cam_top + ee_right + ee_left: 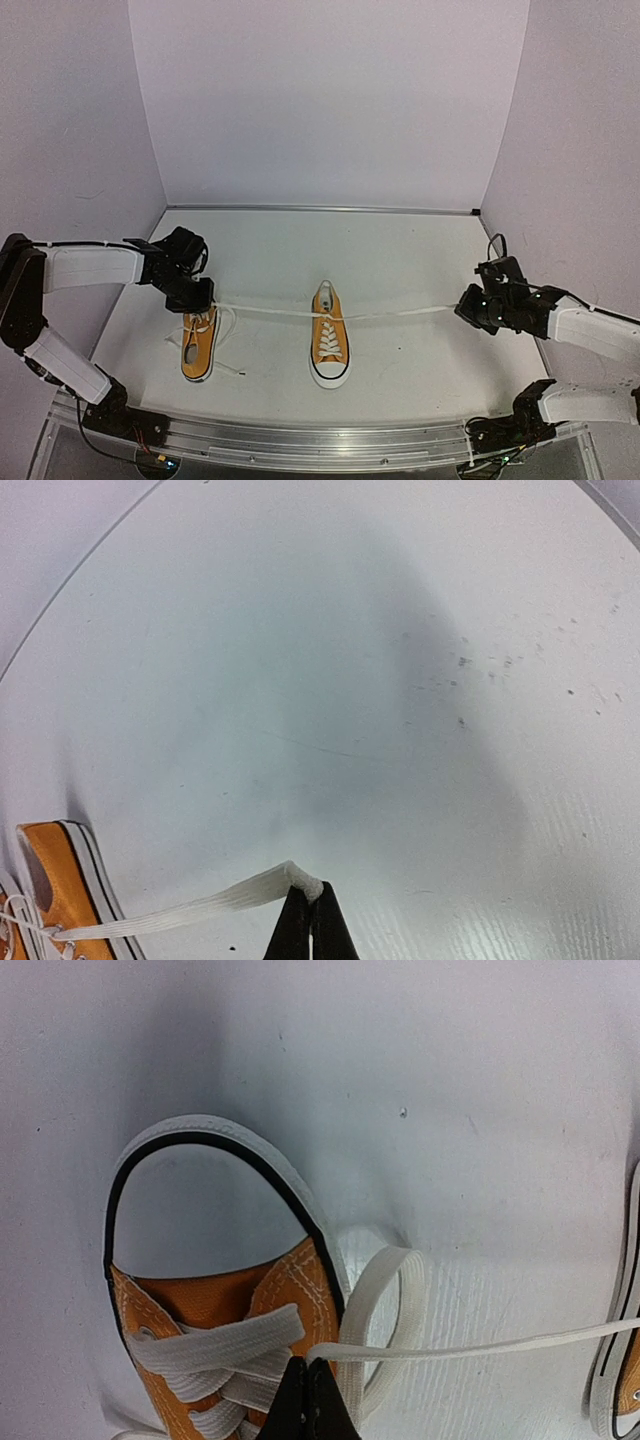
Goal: Tie the shoes
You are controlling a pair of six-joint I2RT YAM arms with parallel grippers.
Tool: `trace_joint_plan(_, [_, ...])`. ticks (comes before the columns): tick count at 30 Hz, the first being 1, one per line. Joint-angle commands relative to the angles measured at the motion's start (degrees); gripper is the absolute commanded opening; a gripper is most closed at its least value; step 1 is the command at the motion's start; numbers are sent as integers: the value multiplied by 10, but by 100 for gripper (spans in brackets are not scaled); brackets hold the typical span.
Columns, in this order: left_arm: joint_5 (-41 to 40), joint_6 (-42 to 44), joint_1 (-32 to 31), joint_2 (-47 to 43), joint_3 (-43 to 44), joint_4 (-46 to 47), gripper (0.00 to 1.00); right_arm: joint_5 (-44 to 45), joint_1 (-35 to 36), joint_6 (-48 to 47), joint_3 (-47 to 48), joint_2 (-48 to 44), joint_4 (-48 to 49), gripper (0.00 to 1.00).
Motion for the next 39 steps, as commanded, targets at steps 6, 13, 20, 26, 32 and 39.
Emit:
trace_joint_plan(6, [6,10,31,-21,5,3,0,74,-17,58,-13,-27,-86,0])
trace_joint_plan(13, [101,47,22,8,10,39,0,25,-20,15,2,21,-68,0])
trace_joint_plan(20, [135,59,19,35,5,49,1,-67,-20,8,-14,86,15,21])
trace_joint_plan(26, [102,45,20,44,19,27,44,-68,-20,19,-20,70,18,58])
trace_joint_plan(32, [30,24,34,-48,34,-17,94,-56,-20,18,-9,-8,-9,98])
trace_joint_plan(39, [-34,24,50,-72,82,-73,100,-40,-20,-21,16,-98,-38,98])
